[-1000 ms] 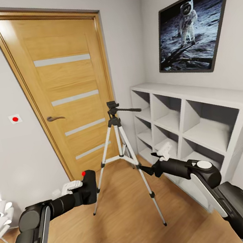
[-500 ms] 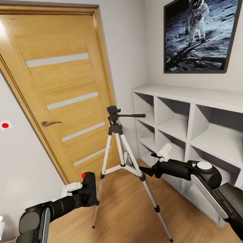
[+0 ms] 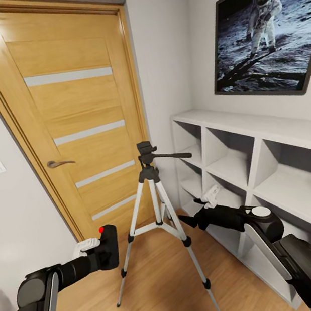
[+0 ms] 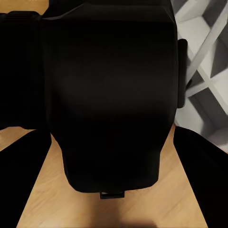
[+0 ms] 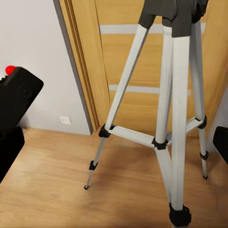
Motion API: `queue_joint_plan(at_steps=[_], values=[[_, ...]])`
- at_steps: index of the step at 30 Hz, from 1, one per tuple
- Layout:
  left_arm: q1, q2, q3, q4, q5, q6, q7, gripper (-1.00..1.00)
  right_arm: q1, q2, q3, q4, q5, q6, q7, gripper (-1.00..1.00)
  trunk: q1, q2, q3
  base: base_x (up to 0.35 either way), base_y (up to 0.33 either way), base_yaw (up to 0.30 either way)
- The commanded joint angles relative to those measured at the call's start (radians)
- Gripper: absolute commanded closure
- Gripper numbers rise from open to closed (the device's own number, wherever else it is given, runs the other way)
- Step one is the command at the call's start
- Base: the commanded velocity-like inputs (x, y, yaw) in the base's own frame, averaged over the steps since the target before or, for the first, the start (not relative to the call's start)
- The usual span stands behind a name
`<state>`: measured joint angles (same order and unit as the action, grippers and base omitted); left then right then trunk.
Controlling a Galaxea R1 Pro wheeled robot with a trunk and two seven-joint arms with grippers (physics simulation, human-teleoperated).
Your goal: Attach the digital camera to the camera tripod in the bedroom.
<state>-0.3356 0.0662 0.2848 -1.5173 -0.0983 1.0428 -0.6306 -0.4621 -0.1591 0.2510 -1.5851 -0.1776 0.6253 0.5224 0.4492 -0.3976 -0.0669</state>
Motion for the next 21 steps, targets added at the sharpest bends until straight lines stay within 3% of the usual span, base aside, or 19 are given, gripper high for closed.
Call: queue_joint_plan(at_steps=[1,8,21], values=[[-0.001,0.000,0.004,-0.001,-0.006,0.004,-0.011,1.00,-0.001,-0.001,0.001,-0.001,-0.008,0.013,-0.003,-1.00,0.001,-0.002,-0.002,0.072,0.003,0.000],[0.002,0.000,0.015,-0.001,-0.007,0.004,-0.011,1.00,-0.001,0.000,0.002,-0.001,-0.008,0.033,-0.003,-1.00,0.001,-0.002,-0.002,0.106,0.001,0.000],[0.004,0.000,0.018,0.000,-0.010,0.004,-0.007,1.00,-0.001,0.004,0.004,0.004,0.002,0.040,-0.004,-1.00,0.001,-0.002,-0.002,0.267,0.000,0.000]])
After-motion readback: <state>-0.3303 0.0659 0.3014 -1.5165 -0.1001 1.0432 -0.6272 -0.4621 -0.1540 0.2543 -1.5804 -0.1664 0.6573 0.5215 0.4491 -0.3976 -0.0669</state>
